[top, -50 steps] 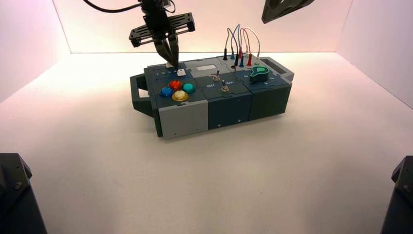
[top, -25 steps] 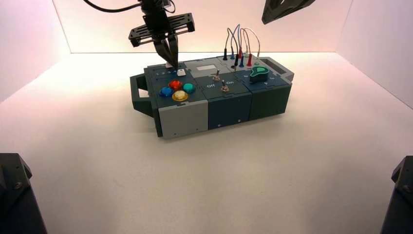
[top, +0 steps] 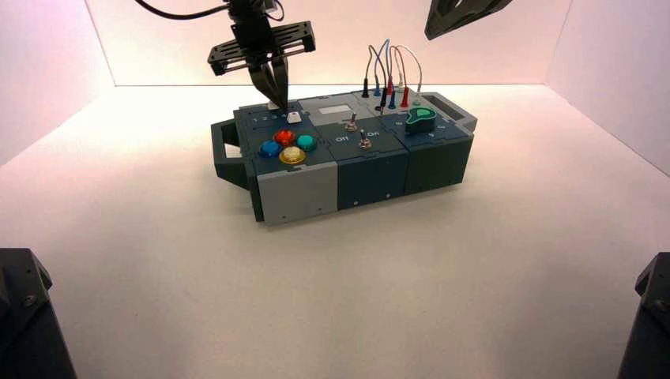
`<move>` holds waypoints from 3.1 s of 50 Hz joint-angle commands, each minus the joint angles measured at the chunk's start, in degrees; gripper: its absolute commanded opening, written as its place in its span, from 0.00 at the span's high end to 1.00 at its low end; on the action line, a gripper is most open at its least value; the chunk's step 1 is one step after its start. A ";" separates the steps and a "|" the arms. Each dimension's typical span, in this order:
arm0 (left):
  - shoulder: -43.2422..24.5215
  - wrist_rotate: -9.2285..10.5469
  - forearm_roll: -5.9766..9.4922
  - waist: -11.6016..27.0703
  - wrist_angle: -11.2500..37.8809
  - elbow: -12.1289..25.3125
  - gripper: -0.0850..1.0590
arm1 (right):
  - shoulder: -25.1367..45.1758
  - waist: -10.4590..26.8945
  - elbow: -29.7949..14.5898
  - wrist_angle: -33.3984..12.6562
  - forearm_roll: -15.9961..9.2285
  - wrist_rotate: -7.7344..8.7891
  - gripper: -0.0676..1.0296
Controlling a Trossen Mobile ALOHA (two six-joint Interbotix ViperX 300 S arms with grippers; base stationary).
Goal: Move the top slider to position 3.
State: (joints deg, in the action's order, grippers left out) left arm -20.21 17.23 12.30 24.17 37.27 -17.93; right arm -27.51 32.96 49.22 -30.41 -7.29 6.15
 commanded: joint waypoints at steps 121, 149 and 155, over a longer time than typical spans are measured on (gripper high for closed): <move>6.94 -0.97 -4.31 -3.34 6.50 -0.62 0.95 | -0.44 0.35 -0.53 0.62 0.18 0.18 0.96; 4.48 -0.88 -4.48 -4.22 6.86 0.00 0.95 | -0.44 0.35 -0.53 0.62 0.26 0.18 0.96; 3.69 -0.88 -4.39 -4.22 6.68 0.26 0.95 | -0.53 0.35 -0.53 0.62 0.26 0.18 0.96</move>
State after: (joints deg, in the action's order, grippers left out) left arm -17.31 16.35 7.82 20.13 44.30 -19.25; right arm -27.51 33.05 49.39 -30.32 -7.03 6.15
